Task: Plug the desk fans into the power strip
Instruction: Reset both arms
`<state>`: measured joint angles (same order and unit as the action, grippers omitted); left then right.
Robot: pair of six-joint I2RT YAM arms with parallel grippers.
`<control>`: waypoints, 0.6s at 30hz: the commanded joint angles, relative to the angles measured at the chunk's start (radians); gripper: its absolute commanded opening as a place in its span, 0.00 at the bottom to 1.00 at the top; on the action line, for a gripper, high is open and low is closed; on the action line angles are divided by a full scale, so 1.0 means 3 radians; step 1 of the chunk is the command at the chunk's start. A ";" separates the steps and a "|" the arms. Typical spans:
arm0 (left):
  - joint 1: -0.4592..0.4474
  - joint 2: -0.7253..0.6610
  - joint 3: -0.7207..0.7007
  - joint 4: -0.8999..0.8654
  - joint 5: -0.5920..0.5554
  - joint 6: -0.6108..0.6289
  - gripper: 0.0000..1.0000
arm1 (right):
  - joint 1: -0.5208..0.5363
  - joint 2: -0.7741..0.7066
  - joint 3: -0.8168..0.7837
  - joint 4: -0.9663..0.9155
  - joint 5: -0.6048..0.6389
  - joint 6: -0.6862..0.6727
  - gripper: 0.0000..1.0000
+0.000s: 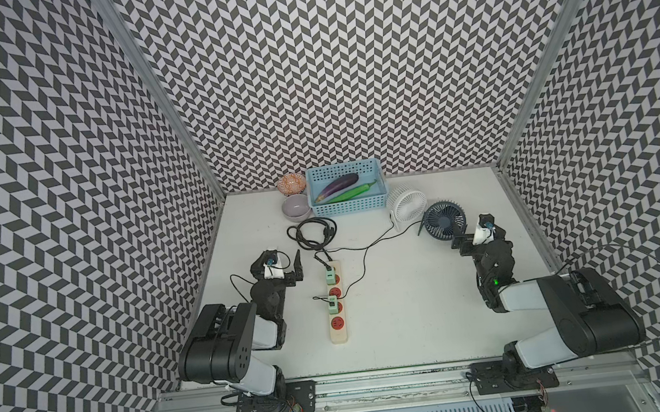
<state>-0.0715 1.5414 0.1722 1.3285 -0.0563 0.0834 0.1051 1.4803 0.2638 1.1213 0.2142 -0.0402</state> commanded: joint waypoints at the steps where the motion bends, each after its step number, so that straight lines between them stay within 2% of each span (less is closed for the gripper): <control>1: 0.0187 0.0024 0.0293 -0.0312 0.0135 -0.0196 1.00 | -0.0040 0.0074 -0.0041 0.0358 -0.0077 0.0063 1.00; 6: 0.0238 0.0038 0.0321 -0.0363 0.0178 -0.0269 1.00 | -0.0056 0.0185 -0.0111 0.0617 -0.0083 0.0088 1.00; 18: 0.0238 0.0032 0.0310 -0.0363 0.0177 -0.0267 1.00 | -0.0179 0.0240 -0.0024 0.0523 -0.0333 0.0138 1.00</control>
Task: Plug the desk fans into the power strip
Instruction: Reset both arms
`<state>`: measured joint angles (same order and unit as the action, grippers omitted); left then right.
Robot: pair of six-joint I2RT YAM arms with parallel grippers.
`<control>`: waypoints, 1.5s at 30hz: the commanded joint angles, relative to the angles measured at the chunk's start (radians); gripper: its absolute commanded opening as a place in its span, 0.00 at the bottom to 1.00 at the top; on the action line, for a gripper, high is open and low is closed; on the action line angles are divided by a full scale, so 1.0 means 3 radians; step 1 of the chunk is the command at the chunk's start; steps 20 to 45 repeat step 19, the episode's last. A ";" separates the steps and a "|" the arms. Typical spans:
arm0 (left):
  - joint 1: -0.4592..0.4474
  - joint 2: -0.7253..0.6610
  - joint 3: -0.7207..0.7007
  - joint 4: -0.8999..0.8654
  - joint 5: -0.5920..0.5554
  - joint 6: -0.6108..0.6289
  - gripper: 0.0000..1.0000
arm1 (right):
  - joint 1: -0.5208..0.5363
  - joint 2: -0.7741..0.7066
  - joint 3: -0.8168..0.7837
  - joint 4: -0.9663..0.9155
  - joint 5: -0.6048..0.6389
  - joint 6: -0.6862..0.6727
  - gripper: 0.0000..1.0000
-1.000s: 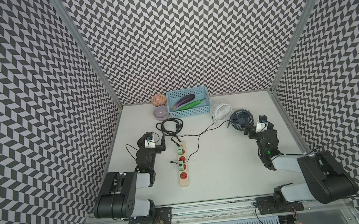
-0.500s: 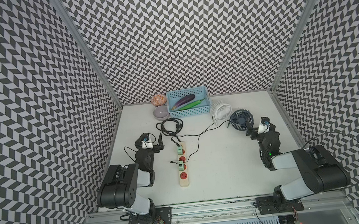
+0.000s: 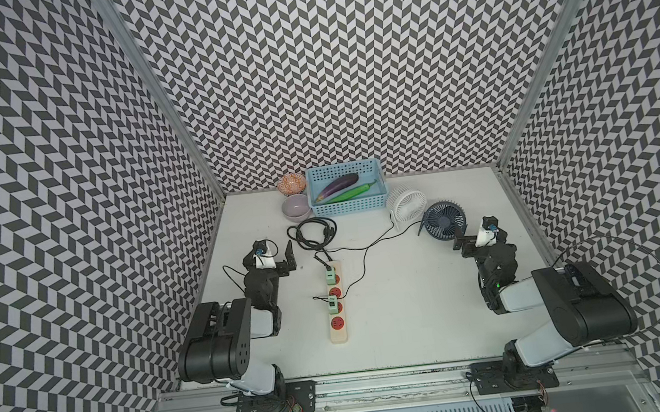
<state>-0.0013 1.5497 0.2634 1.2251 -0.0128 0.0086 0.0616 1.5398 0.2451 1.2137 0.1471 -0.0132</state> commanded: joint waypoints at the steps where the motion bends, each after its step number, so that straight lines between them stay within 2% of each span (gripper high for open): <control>1: 0.0004 0.0002 0.0007 -0.0019 0.0035 -0.0017 1.00 | -0.0036 0.0046 0.0036 0.0225 -0.0111 0.0048 1.00; 45: 0.0010 0.0003 0.0007 -0.0022 0.0046 -0.0019 1.00 | -0.0046 0.0007 0.0046 0.0143 -0.0166 0.0036 1.00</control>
